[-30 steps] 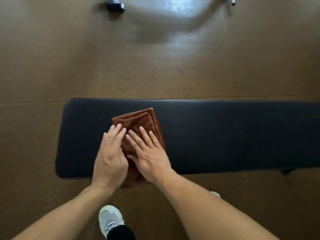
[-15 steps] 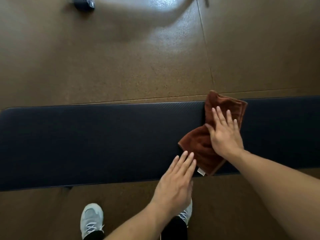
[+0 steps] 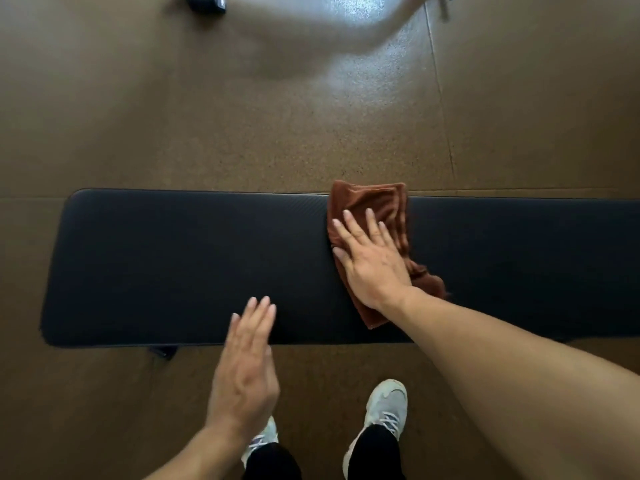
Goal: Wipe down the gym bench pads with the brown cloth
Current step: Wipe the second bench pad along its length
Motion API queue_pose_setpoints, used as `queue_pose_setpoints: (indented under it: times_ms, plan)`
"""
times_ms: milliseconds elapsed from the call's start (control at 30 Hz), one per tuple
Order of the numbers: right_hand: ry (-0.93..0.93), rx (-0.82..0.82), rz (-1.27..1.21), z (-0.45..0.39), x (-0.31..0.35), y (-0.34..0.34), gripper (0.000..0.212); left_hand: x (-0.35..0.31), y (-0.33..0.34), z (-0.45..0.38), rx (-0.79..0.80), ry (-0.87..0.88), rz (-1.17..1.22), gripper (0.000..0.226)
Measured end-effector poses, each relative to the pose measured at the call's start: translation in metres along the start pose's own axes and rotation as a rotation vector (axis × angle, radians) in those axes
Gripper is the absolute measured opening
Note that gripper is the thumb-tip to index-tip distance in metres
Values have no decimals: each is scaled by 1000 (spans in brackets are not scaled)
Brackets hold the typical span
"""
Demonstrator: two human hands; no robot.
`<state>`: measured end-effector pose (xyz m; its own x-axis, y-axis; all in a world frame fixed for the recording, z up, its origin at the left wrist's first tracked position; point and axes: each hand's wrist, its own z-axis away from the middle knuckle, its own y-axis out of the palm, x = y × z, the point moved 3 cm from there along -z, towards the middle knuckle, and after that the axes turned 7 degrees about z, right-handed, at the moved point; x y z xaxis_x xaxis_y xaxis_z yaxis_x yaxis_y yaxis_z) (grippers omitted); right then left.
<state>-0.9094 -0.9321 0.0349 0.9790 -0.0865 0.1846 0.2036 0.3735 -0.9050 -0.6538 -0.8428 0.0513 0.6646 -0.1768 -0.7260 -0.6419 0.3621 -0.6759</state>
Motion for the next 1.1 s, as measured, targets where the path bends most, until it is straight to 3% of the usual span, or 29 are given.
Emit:
queue_pose_setpoints:
  times_ms: [167, 267, 500, 633, 767, 900, 1100]
  plan:
    - [-442, 14, 42, 20, 124, 39, 55, 52, -62, -6, -86, -57, -29, 58]
    - [-523, 37, 137, 38, 158, 62, 58, 62, -80, -21, -112, -112, -29, 59]
    - [-481, 33, 267, 50, 135, 67, 74, 42, -55, -59, 272, 48, -257, 61]
    - [-475, 42, 282, 72, 84, 68, 66, 9, -10, -78, 435, 21, -364, 62]
    - [-462, 64, 207, 94, 5, 59, 61, -42, 51, -84, 470, 20, -390, 69]
    - [-405, 67, 182, 119, -98, 43, 63, -119, 123, -100, 434, 5, -288, 64]
    - [-262, 45, 207, 165, -265, 28, 65, -243, 241, -136, 566, 56, -229, 64]
